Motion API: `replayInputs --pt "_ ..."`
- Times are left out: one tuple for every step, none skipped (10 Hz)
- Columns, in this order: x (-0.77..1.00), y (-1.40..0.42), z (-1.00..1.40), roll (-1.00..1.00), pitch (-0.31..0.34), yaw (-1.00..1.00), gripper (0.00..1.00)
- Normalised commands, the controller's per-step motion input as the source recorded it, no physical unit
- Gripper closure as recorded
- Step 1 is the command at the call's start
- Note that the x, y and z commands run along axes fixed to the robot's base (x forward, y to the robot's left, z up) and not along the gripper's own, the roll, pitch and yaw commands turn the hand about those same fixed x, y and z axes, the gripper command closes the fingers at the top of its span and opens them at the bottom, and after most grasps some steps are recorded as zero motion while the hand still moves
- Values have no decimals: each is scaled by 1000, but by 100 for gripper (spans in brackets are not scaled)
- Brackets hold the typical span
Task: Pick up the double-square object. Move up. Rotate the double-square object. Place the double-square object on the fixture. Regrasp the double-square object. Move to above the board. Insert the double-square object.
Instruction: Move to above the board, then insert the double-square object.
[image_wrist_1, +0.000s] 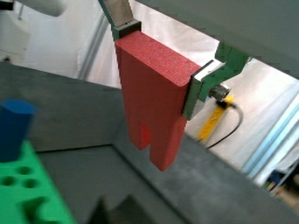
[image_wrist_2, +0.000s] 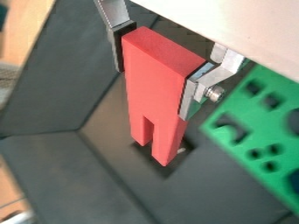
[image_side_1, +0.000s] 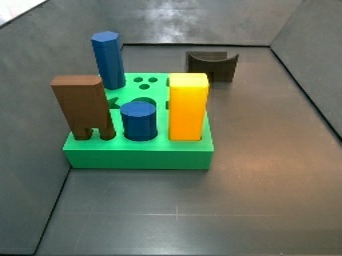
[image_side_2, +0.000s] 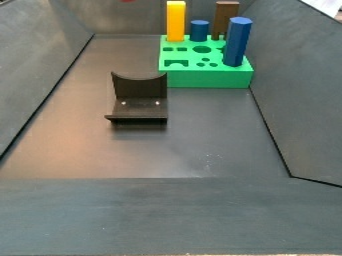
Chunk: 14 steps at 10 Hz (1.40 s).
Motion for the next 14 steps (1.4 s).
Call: replayInputs --pt "-1000 -814 91 -1000 -87 -83 100" --pt "-1000 -782 77 -1000 -89 -85 100" --pt "-1000 -766 71 -1000 -87 -85 100" --pt "-740 -502 60 -1000 -92 -92 100" --pt "-561 -344 34 -1000 -91 -94 100" --pt "-289 -144 15 -1000 -79 -95 100" --pt "-203 -99 13 -1000 -72 -100 100" --pt "-108 -33 3 -1000 -65 -96 100" --pt "-69 3 -1 -829 -60 -75 100" --pt "-48 12 1 -532 -40 -42 100" --pt "-41 8 1 -400 -36 -28 100" --pt "-28 12 1 -203 -19 -19 100" --pt "0 -23 0 0 0 0 100" --pt "234 0 -34 -11 0 43 100"
